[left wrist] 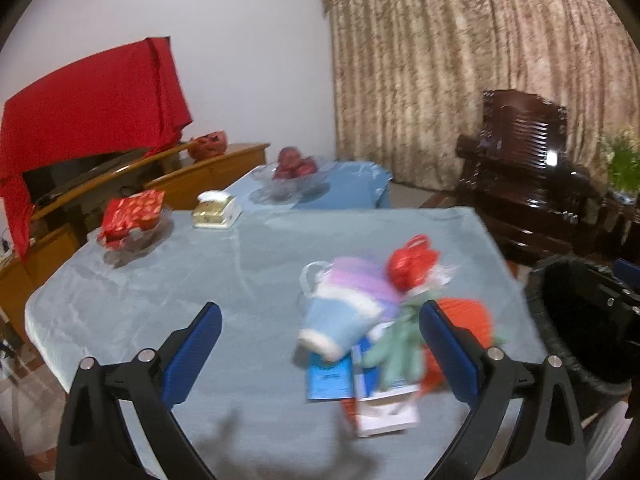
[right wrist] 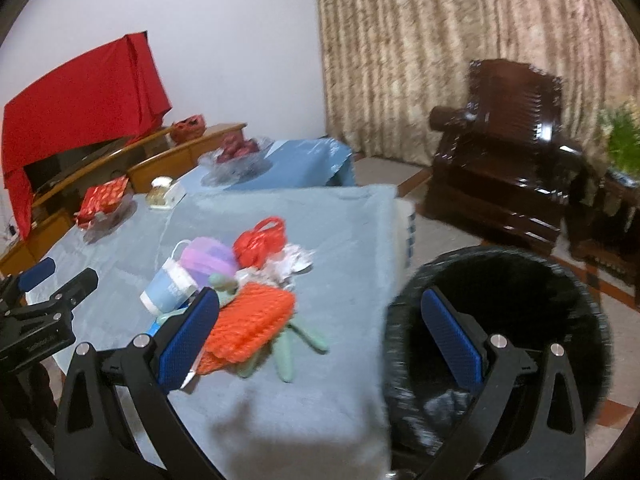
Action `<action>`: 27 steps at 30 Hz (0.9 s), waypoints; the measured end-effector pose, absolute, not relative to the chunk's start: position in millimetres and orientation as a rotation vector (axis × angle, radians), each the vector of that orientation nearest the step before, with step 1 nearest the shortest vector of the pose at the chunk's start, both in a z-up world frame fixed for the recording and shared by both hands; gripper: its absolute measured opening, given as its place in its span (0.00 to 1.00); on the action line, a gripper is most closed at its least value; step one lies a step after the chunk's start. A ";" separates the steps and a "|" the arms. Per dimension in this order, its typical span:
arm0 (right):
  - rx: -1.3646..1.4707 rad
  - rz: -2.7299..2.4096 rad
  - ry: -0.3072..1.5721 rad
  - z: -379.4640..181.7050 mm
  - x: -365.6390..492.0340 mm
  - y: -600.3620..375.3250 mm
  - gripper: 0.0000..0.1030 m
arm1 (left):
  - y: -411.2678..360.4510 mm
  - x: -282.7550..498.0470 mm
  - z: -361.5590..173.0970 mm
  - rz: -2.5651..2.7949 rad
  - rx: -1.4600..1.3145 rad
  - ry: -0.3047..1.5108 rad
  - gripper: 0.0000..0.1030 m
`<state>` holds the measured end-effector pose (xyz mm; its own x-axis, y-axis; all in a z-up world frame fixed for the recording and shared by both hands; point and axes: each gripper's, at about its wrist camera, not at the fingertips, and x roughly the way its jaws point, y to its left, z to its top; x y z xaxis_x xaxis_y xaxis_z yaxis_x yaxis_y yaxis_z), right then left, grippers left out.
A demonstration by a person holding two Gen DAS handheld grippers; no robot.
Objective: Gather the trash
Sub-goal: 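Grasp the orange mesh net with the right gripper while the left gripper approaches the green glove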
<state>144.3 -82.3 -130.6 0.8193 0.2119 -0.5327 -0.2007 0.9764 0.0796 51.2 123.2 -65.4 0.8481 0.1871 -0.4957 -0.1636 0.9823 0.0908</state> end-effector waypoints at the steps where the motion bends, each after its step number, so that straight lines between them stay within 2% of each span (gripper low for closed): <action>1: 0.017 0.232 0.584 -137.7 150.7 -75.0 0.95 | 129.6 52.6 -71.3 0.193 0.038 0.533 0.94; 5: 0.002 0.266 0.649 -164.3 172.2 -53.3 0.92 | 145.3 60.2 -86.8 0.219 0.012 0.570 0.94; 7: -0.004 0.281 0.690 -177.4 181.6 -44.2 0.84 | 153.4 64.1 -94.0 0.220 -0.003 0.586 0.94; 15: -0.017 0.374 0.808 -207.7 200.6 -21.3 0.65 | 155.6 74.7 -111.6 0.200 -0.005 0.623 0.94; 17: -0.022 0.402 0.822 -210.0 201.7 -17.1 0.58 | 156.1 77.1 -113.2 0.193 -0.014 0.630 0.93; 19: -0.012 0.444 0.835 -210.3 202.5 -15.7 0.40 | 155.2 78.4 -114.8 0.184 -0.022 0.639 0.91; 20: -0.009 0.458 0.837 -210.2 202.1 -14.9 0.37 | 154.4 79.4 -115.0 0.179 -0.025 0.641 0.90; 21: -0.011 0.464 0.832 -209.5 201.6 -14.7 0.29 | 153.9 79.7 -115.2 0.174 -0.028 0.642 0.90; 23: -0.014 0.484 0.818 -205.8 199.6 -15.7 0.20 | 151.2 80.1 -115.5 0.162 -0.028 0.644 0.89; 25: -0.004 0.499 0.809 -201.2 198.1 -19.6 0.13 | 146.9 81.1 -115.3 0.149 -0.025 0.645 0.86; 27: 0.002 0.496 0.797 -195.8 196.3 -24.7 0.13 | 142.9 82.5 -115.2 0.132 -0.034 0.648 0.82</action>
<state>196.3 -24.7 -195.8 0.5904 0.4273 -0.6848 -0.4256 0.8856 0.1857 82.5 142.9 -115.2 0.7892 0.1120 -0.6039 -0.1330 0.9911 0.0101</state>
